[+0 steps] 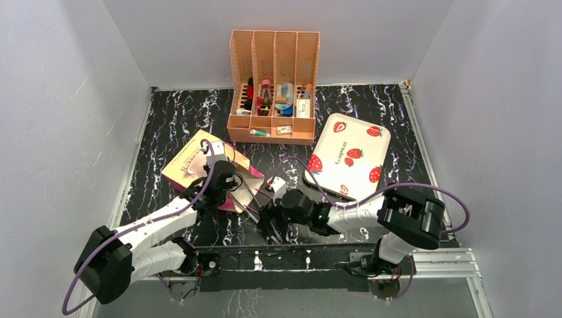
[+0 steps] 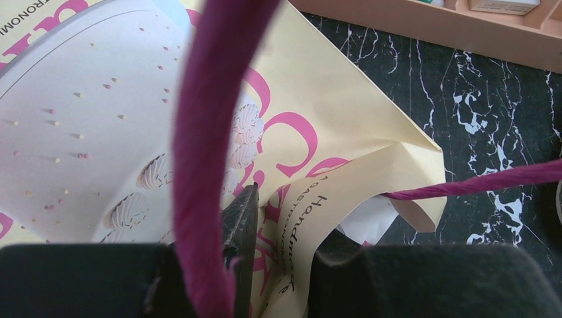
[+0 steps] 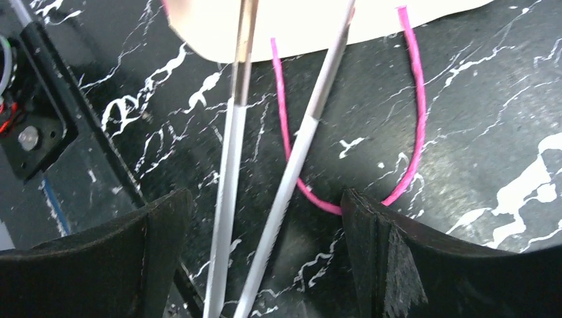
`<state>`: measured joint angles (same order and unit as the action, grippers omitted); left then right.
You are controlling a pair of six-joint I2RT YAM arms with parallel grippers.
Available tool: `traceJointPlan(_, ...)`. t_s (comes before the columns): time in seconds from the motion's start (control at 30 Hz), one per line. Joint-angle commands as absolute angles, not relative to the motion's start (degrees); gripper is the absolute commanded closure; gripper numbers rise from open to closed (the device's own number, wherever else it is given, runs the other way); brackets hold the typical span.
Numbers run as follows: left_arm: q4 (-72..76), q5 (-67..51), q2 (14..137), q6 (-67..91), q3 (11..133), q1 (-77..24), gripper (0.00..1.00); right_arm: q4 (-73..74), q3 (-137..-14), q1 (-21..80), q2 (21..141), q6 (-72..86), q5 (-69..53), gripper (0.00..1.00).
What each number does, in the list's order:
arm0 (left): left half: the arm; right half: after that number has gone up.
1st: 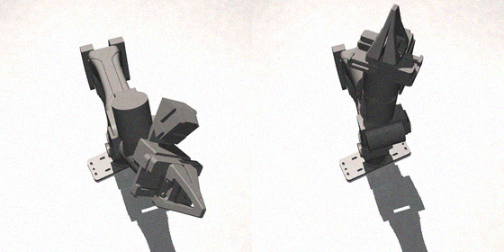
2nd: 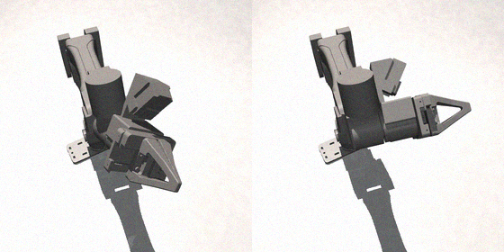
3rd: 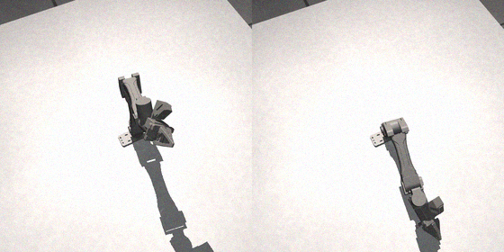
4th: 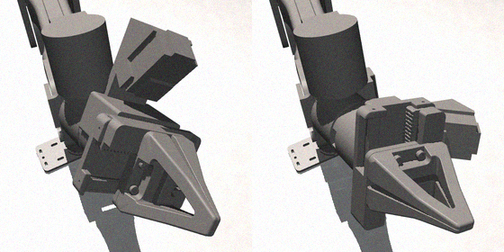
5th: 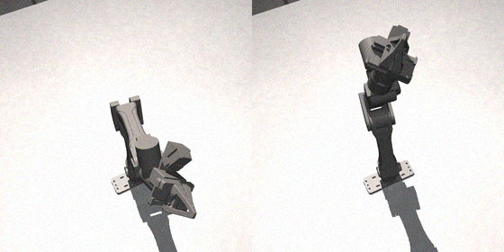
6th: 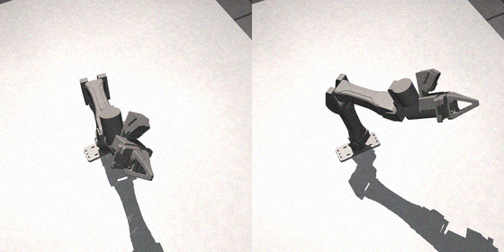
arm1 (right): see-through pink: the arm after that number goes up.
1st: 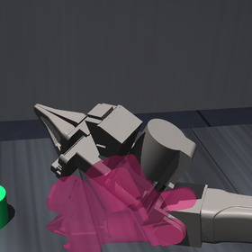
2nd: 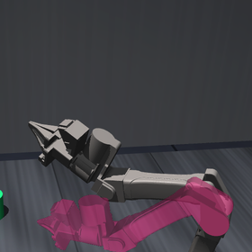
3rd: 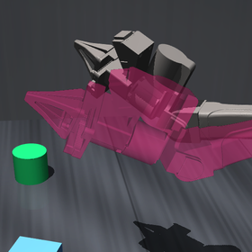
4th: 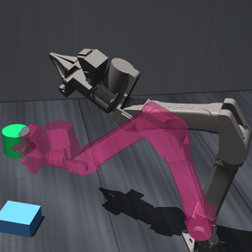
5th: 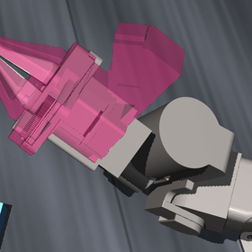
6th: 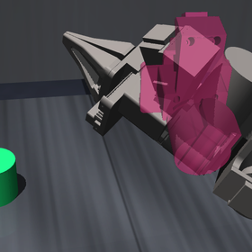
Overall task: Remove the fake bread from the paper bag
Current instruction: Pick up the clamp at the center of the board.
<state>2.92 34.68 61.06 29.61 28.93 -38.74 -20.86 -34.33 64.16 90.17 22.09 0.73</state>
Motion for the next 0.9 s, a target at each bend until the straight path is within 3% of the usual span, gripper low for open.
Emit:
traceJointPlan(0.0,2.4,31.5,59.2,30.8,28.1,-39.1,0.97,-35.0,-30.7,66.4,86.8,21.1,4.6,0.18)
traceJointPlan(0.27,2.3,30.1,59.5,31.1,28.7,-39.2,0.97,-37.2,-29.3,69.2,86.1,20.6,7.9,0.17)
traceJointPlan(0.87,1.8,27.3,58.2,31.3,29.1,-39.4,0.97,-51.0,-31.8,74.1,104.4,18.2,21.2,0.28)
